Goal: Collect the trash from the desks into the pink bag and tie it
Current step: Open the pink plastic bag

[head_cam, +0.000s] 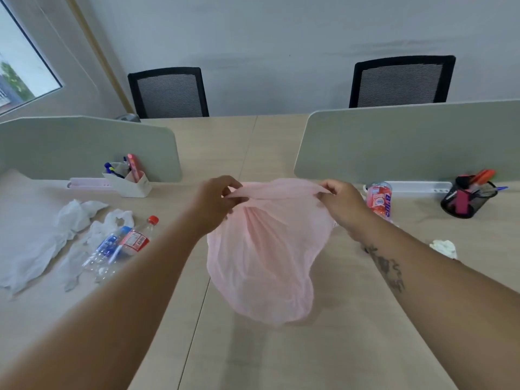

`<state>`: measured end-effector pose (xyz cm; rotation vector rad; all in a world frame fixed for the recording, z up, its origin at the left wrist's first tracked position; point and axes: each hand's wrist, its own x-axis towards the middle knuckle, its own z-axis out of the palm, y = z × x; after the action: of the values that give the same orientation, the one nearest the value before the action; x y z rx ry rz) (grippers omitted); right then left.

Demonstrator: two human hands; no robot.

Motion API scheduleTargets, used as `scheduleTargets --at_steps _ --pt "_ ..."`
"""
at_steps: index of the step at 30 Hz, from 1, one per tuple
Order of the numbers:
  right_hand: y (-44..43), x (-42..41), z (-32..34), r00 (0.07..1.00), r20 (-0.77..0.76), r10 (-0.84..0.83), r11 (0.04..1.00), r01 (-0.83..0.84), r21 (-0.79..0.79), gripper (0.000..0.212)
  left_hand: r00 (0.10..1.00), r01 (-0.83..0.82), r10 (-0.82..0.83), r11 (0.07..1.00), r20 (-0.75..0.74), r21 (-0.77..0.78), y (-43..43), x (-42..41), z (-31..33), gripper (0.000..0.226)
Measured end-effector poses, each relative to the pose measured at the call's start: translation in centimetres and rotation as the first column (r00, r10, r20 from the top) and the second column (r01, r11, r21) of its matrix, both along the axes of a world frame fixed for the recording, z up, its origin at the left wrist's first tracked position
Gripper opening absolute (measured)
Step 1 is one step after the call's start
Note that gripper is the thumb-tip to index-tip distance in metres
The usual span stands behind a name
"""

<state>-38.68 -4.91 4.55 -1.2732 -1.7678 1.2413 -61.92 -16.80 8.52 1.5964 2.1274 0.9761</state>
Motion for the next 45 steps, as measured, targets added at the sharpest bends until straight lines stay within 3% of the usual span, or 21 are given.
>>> scheduleTargets --at_steps 2,5,9,12,14,18,21,22,24,25,27,29,31,32,34,35,37,39,41,45 --pt "0.2 0.5 0.1 0.998 -0.063 0.030 0.986 -0.040 -0.161 0.016 0.986 -0.013 0.028 0.996 0.163 -0.093 -0.3 -0.2 0.1 0.017" --pt "0.5 0.9 0.2 0.994 -0.028 0.107 0.948 -0.110 -0.298 0.012 0.947 0.004 0.055 0.983 0.317 -0.181 -0.6 -1.6 0.0 0.008" --pt "0.4 1.1 0.0 0.990 -0.099 0.104 0.903 -0.136 -0.407 0.012 0.750 0.145 0.027 0.968 0.661 -0.205 -0.5 -3.7 -0.5 0.021" --pt "-0.2 0.8 -0.3 0.977 -0.210 -0.028 0.884 -0.074 -0.461 0.011 0.746 0.025 0.045 0.995 0.664 -0.096 0.4 -5.2 -1.2 0.016" --pt "-0.8 0.2 -0.8 0.974 -0.200 -0.105 0.886 0.001 -0.463 0.011 0.754 -0.060 0.089 0.996 0.651 -0.066 1.2 -6.6 -1.9 0.018" --pt "-1.8 -2.2 -1.3 0.938 -0.206 -0.278 0.858 0.146 -0.493 0.012 0.740 -0.097 0.137 0.991 0.659 -0.096 2.7 -8.7 -2.7 0.026" --pt "-2.3 -4.5 -1.8 0.885 -0.191 -0.423 0.814 0.279 -0.509 0.021 0.712 -0.070 0.144 0.988 0.688 -0.134 3.5 -9.1 -3.6 0.020" --pt "-2.3 -5.1 -2.2 0.874 -0.163 -0.457 0.805 0.329 -0.494 0.023 0.778 -0.054 0.122 0.990 0.616 -0.128 3.7 -9.2 -4.1 0.019" --pt "-2.3 -5.9 -3.0 0.863 -0.085 -0.498 0.798 0.417 -0.435 0.024 0.948 -0.058 0.095 0.990 0.303 -0.128 3.9 -9.4 -4.9 0.027" --pt "-2.3 -6.1 -3.4 0.864 -0.032 -0.503 0.808 0.457 -0.371 0.020 0.984 -0.063 0.079 0.993 0.159 -0.101 3.7 -9.3 -5.0 0.028" --pt "-2.5 -6.2 -4.3 0.871 0.050 -0.489 0.861 0.492 -0.128 0.024 0.992 0.051 -0.047 0.998 0.120 -0.037 3.1 -8.7 -5.2 0.034" --pt "-3.7 -6.1 -5.2 0.889 0.093 -0.449 0.881 0.422 0.214 0.050 0.948 0.277 -0.276 0.961 0.158 0.018 2.2 -8.0 -5.3 0.067" --pt "-5.5 -6.3 -6.0 0.864 0.280 -0.417 0.830 0.237 0.504 0.072 0.894 0.448 -0.448 0.894 0.007 -0.002 1.9 -7.7 -6.1 0.091" --pt "-6.4 -6.3 -7.0 0.813 0.417 -0.406 0.805 0.103 0.584 0.080 0.871 0.482 -0.484 0.875 -0.087 -0.047 1.9 -7.7 -6.5 0.090" --pt "-7.4 -6.2 -9.4 0.648 0.647 -0.401 0.787 -0.118 0.606 0.086 0.817 0.494 -0.518 0.855 -0.254 -0.156 2.1 -7.3 -7.0 0.075" --pt "-7.7 -6.3 -10.6 0.572 0.711 -0.409 0.801 -0.148 0.580 0.086 0.782 0.504 -0.536 0.844 -0.318 -0.184 2.2 -7.0 -7.0 0.068" --pt "-7.9 -6.6 -12.3 0.504 0.744 -0.439 0.831 -0.086 0.549 0.072 0.739 0.502 -0.540 0.840 -0.403 -0.206 2.3 -6.5 -7.1 0.066" --pt "-7.6 -6.7 -12.5 0.457 0.746 -0.484 0.819 -0.062 0.570 0.040 0.697 0.471 -0.519 0.852 -0.495 -0.229 2.6 -6.7 -7.0 0.070" --pt "-6.8 -6.6 -11.5 0.404 0.760 -0.508 0.827 -0.017 0.562 0.024 0.624 0.455 -0.469 0.868 -0.625 -0.197 3.0 -7.7 -7.1 0.056" --pt "-5.2 -6.3 -8.9 0.596 0.594 -0.541 0.837 0.309 0.452 0.023 0.610 0.326 -0.221 0.945 -0.761 -0.014 3.3 -9.2 -6.7 0.022"
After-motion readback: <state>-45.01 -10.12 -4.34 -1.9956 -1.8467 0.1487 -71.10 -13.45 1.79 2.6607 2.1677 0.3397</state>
